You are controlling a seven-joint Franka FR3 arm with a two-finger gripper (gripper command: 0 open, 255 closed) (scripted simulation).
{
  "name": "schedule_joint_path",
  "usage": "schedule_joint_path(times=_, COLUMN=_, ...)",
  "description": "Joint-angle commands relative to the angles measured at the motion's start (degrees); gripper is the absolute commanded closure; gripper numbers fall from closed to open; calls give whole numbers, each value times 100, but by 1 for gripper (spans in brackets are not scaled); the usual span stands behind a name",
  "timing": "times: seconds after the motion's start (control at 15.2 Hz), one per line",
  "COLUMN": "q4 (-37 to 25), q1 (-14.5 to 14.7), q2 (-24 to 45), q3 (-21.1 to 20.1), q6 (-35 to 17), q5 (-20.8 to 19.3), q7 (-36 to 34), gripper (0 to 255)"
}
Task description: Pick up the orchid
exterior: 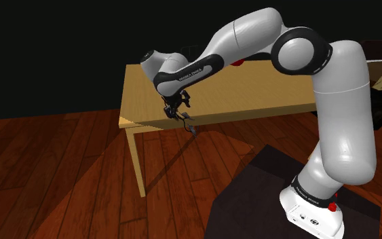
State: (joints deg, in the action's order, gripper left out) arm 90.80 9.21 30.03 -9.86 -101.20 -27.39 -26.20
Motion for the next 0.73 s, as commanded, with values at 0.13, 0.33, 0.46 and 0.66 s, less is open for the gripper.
schedule_joint_path(times=0.13, q4=93, q1=4, q2=114, q3=12, q6=-188, q5=-38, q7=-92, gripper=0)
schedule_joint_path(times=0.33, q4=86, q1=7, q2=116, q3=12, q6=-183, q5=-38, q7=-93, gripper=255)
schedule_joint_path(times=0.46, q4=84, q1=7, q2=118, q3=12, q6=-182, q5=-38, q7=-93, gripper=255)
schedule_joint_path(times=0.66, q4=83, q1=7, q2=117, q3=12, q6=-180, q5=-37, q7=-91, gripper=255)
